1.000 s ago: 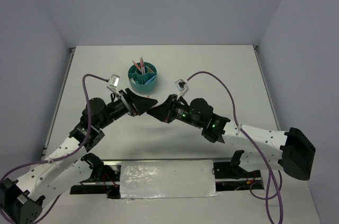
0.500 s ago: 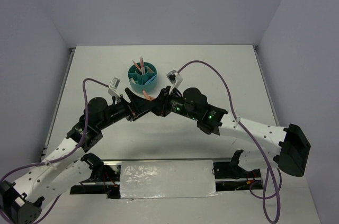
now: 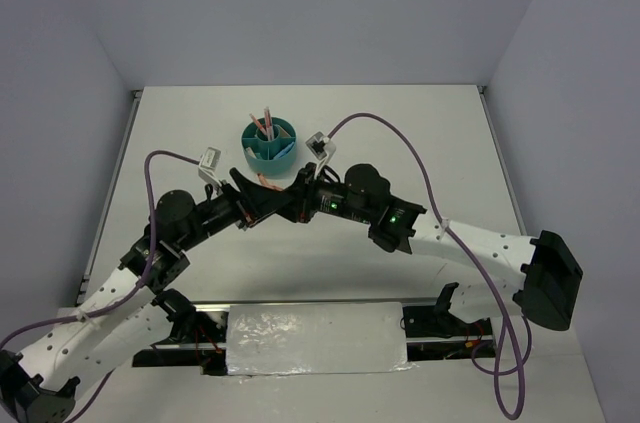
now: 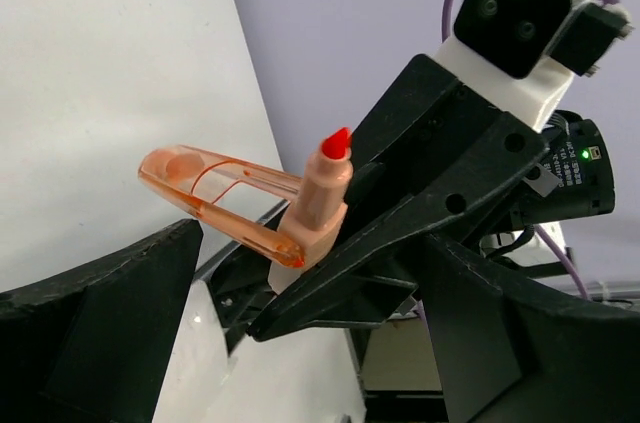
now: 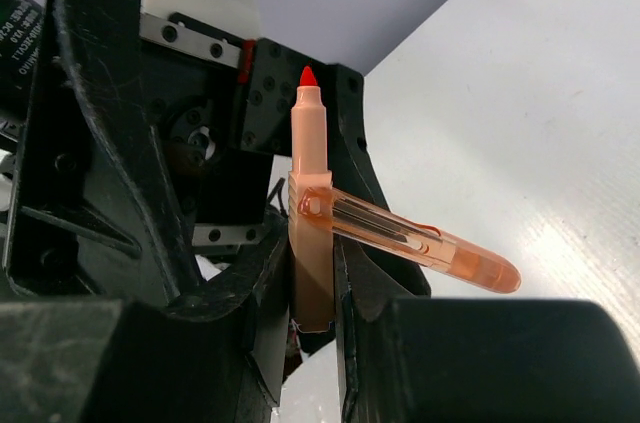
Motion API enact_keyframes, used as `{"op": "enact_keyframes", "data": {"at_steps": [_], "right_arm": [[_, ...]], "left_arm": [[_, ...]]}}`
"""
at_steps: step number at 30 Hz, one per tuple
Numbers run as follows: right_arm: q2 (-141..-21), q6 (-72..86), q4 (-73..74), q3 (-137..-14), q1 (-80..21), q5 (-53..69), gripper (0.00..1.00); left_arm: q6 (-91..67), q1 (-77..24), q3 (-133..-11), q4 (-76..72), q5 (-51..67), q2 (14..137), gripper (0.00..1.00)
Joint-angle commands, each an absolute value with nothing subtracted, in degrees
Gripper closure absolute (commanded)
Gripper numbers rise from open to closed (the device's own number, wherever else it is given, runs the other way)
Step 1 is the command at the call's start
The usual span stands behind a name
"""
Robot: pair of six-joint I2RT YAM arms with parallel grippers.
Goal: Sort the stationery into containers
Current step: Close the pen cap on the pen.
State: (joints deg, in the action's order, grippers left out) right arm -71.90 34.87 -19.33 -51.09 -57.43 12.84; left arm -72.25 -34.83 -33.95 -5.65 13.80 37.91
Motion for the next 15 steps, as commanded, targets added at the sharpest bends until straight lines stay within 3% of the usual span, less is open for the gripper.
{"op": "enact_keyframes", "data": {"at_steps": [1, 15], "right_arm": [[-69.2, 37.4, -21.7, -48.8, -60.0, 20.5, 1.0], [-65.1, 38.4, -22.9, -44.8, -61.3, 26.4, 1.0]], "left_arm": [[-68.8, -33.6, -36.0, -5.3, 2.2, 36.7, 0.01], [-69.7, -31.5, -34.5, -12.0, 3.2, 37.5, 0.01]]}}
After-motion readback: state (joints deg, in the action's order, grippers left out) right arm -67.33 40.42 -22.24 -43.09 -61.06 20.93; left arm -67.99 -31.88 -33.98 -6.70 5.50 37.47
